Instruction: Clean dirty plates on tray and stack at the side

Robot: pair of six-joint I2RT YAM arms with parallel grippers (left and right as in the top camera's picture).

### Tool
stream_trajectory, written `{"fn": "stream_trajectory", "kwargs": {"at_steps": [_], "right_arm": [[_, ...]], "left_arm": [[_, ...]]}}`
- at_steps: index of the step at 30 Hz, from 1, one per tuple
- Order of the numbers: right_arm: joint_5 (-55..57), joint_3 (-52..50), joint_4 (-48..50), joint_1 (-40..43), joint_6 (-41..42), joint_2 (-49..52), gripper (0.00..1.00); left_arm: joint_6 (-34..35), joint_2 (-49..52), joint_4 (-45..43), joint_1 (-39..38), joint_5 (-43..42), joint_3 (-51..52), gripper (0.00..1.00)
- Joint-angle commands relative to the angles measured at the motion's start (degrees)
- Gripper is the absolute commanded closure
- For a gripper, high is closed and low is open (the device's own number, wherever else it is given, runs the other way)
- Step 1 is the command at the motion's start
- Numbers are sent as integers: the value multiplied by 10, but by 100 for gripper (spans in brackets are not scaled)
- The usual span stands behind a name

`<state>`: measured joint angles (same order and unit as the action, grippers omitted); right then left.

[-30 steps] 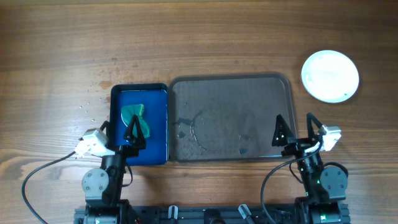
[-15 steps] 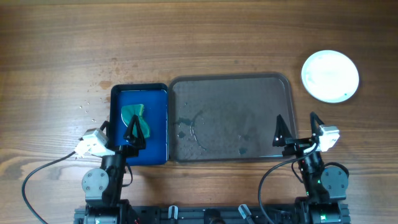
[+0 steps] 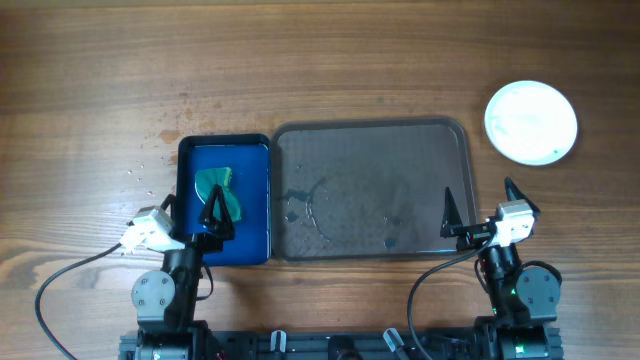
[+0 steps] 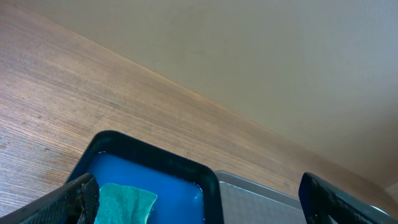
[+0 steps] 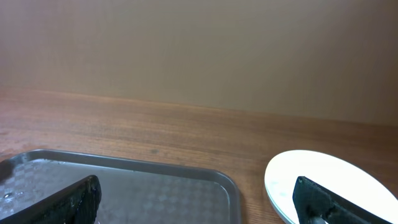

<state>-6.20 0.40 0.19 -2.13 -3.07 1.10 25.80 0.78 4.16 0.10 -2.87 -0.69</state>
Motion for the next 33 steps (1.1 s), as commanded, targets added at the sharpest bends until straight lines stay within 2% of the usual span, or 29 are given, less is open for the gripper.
{"fn": "stream_trajectory", "kwargs": {"at_steps": [1,11,14,17,18,25,33], "right_arm": [[1,-1,1,3,-9,-9,0],[1,-1,1,3,-9,-9,0],[1,-1,1,3,-9,-9,0],[1,-1,1,3,-9,-9,0],[1,-1,1,3,-9,-9,0],[1,-1,1,3,-9,-9,0],[1,-1,1,3,-9,-9,0]], "left_arm": [[-5,-5,2,-2,10,3,0],[-6,-5,2,-2,11,3,0],[-42,-5,2,-2,14,3,0],[-44,-5,2,-2,14,3,0],[-54,-5,2,-2,17,3,0],[-291,21,2,-2,16,3,0],[-303,97,1,-2,23,3,0]]}}
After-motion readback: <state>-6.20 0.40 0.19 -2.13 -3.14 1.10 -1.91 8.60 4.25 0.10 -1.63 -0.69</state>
